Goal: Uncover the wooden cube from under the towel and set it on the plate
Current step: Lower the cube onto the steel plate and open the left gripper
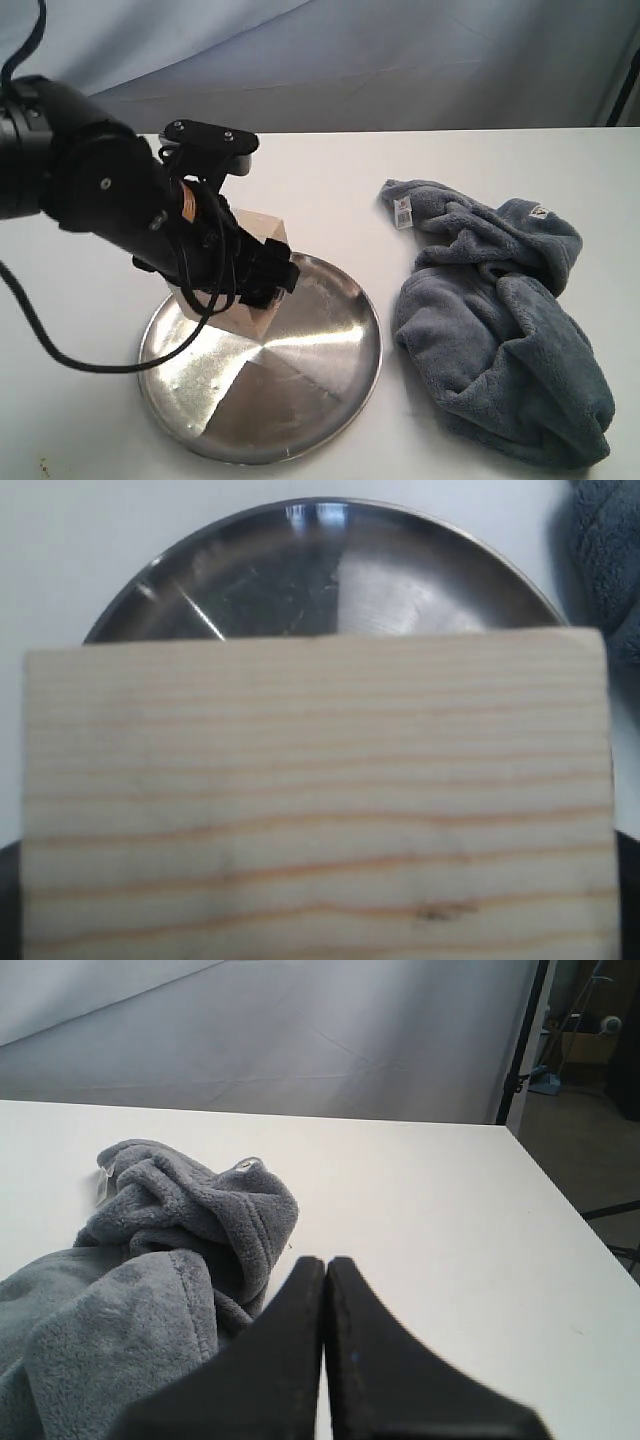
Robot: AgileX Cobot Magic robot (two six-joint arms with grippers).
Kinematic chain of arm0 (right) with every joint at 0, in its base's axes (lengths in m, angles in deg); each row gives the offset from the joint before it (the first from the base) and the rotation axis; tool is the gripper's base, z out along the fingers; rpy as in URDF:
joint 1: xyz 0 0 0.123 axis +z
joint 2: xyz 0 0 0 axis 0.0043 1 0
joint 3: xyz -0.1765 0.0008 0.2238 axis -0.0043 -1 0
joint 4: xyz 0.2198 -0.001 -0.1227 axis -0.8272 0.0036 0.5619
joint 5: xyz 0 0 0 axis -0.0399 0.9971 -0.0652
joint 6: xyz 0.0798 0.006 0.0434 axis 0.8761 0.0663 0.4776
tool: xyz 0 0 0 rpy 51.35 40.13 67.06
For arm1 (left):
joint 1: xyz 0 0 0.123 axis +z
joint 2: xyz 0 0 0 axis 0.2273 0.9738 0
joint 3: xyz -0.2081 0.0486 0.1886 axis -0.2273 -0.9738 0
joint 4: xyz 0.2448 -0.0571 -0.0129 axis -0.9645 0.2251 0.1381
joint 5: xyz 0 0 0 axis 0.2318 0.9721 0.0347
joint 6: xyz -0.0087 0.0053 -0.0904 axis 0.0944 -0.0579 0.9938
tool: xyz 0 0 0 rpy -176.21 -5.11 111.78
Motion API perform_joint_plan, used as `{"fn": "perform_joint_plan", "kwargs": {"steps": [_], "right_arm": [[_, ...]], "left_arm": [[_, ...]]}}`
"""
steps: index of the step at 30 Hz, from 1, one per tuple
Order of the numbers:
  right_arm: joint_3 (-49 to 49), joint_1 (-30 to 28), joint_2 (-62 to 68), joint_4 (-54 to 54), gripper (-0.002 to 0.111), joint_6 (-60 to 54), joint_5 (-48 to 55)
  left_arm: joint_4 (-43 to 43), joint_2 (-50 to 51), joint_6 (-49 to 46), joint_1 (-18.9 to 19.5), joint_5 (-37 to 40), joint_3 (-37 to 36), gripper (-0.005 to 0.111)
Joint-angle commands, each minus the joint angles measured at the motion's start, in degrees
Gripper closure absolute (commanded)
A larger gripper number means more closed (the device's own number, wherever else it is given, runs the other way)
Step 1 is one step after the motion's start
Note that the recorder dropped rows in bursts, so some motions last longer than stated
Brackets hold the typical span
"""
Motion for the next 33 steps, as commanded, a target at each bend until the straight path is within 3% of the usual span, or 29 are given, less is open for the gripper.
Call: {"fn": "perform_joint_plan", "kwargs": {"steps": [1,6,22,33], "right_arm": [[-0.1,0.0,-0.4,-0.3,0.105,0.2,0.7],[-0.1,0.0,-0.4,-0.3,0.105,0.2,0.7],[-0.1,0.0,-0.4,-0.3,0.105,0.2,0.7],[-0.1,0.0,-0.4,-0.3,0.105,0.2,0.7]], "left_arm": [[-0.2,-1.2,0.4,-0.2,-11.9,-6.4,0.107],[-1.8,0.7,0.4,-0.2,-17.9,-10.1,0.107],[1.3,13.3,0.5,-0.1,-25.3,-10.0,0.105],[1.3,13.4,0.5,-0.1,-24.8,-10.0,0.066]]}}
